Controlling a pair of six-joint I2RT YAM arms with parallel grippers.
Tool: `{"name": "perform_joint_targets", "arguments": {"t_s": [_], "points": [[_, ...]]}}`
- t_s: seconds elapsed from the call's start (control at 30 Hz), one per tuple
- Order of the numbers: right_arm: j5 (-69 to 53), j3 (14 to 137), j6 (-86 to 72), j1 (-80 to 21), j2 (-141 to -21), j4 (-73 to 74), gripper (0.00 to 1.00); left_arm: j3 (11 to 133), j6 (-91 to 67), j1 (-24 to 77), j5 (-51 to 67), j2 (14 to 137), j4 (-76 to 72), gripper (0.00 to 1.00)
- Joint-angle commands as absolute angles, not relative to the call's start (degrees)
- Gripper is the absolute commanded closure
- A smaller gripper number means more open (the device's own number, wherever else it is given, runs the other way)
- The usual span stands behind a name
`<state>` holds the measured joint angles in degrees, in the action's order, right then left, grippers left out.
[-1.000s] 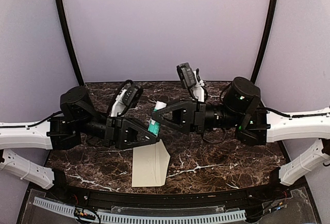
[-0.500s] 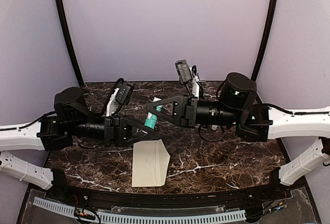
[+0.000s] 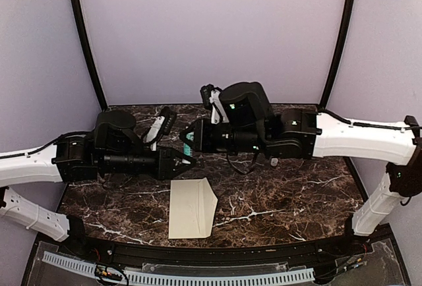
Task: Place the letter into the envelope and seal it
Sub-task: Unscrew the solid glue.
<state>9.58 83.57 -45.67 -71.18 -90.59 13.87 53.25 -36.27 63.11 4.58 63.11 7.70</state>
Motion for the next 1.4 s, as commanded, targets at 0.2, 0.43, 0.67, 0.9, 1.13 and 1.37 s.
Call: {"name": "perform_joint_targets", "arguments": {"t_s": [0.2, 0.43, 0.67, 0.9, 1.13, 1.37], "points": [[18.29, 91.94, -51.96, -75.38, -98.96, 23.79, 1.00, 54.85, -40.79, 63.37, -4.59, 68.27, 11.59, 1.00], [17.66, 83.85, -49.49, -75.38, -90.76, 15.38, 0.76, 51.66, -42.42, 63.37, -0.35, 65.07, 5.92, 1.00], [14.33, 74.10, -44.73, -74.43, -80.04, 6.29, 0.25, 50.60, -44.05, 63.24, 3.94, 61.49, 3.75, 1.00], [2.37, 59.00, -41.84, -70.09, -68.91, -11.14, 0.19, 48.96, -44.11, 63.11, 12.57, 59.65, -3.09, 1.00], [-13.94, 47.72, -41.91, -66.31, -63.52, -31.04, 0.13, 46.52, -42.84, 63.11, 25.29, 57.80, -12.99, 1.00], [-25.41, 48.14, -42.55, -66.29, -67.17, -40.46, 0.14, 45.88, -43.71, 63.11, 32.67, 57.40, -18.58, 1.00]]}}
